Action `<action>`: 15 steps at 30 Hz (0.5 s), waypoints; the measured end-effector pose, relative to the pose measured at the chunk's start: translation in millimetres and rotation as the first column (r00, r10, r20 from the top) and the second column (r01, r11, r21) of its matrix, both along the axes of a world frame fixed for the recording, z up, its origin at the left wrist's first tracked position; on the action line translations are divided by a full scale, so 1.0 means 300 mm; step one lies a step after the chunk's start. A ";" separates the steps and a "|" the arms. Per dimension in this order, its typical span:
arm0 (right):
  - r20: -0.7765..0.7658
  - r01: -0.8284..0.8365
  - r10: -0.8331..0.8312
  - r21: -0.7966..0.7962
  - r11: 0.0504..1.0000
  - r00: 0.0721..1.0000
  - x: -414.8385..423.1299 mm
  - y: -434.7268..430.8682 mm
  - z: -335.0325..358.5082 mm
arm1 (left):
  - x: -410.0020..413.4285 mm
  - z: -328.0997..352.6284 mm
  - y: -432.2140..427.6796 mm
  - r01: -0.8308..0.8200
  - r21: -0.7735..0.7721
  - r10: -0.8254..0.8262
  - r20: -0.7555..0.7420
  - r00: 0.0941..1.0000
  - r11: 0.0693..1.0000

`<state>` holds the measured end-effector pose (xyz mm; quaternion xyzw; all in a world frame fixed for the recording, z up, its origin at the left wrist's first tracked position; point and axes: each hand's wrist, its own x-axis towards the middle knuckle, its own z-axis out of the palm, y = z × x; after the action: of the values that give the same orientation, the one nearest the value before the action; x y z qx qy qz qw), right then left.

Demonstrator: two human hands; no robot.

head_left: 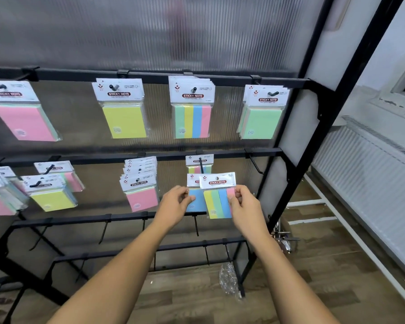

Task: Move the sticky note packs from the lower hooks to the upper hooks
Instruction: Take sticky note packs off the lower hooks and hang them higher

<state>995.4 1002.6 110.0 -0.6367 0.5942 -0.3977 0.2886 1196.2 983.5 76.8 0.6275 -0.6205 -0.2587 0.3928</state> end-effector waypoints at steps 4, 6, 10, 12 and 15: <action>0.061 -0.017 0.019 -0.022 1.000 0.998 0.049 0.027 0.028 | 0.010 0.047 0.056 0.059 0.000 -0.059 0.021 0.998 0.998; 0.064 -0.016 0.019 -0.046 0.999 0.998 0.070 0.041 0.050 | 0.014 0.073 0.081 0.092 0.014 -0.092 0.016 0.996 0.996; 0.128 -0.024 0.034 -0.081 0.996 0.991 0.112 0.057 0.086 | 0.055 0.118 0.120 0.031 -0.006 -0.031 -0.031 0.999 1.000; 0.147 -0.020 0.035 -0.103 0.994 0.989 0.133 0.056 0.111 | 0.085 0.147 0.128 -0.001 -0.017 0.001 -0.040 0.999 1.000; 0.176 -0.019 0.045 -0.147 0.989 0.983 0.169 0.045 0.169 | 0.130 0.190 0.134 -0.023 -0.021 0.021 -0.068 0.997 1.000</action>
<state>1046.2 1016.1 160.7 -0.6273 0.5251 -0.4905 0.3003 1235.1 1023.8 133.9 0.6208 -0.6027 -0.2685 0.4234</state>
